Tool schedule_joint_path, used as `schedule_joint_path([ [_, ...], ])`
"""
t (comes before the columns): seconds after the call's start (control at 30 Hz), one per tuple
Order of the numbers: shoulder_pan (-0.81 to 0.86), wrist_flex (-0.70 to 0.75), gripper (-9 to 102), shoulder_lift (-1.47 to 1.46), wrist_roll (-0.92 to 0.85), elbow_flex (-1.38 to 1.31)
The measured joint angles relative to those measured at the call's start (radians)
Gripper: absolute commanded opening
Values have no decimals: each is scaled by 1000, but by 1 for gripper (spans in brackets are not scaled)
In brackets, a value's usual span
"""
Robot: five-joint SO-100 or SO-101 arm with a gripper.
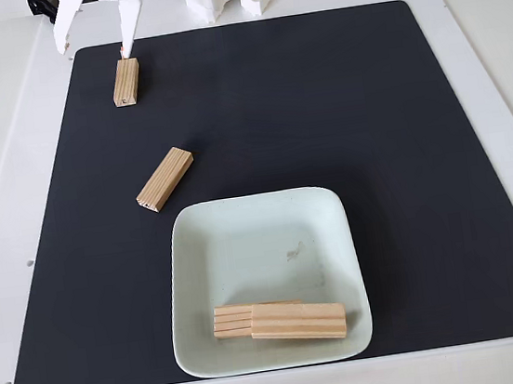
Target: Pick up the wooden block and place them on the plate.
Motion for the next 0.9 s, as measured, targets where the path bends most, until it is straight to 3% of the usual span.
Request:
schedule_joint_path([
  [0.7,-18,-5,37,0,95,72],
  [0.9,-18,-83,37,-25,98,103],
])
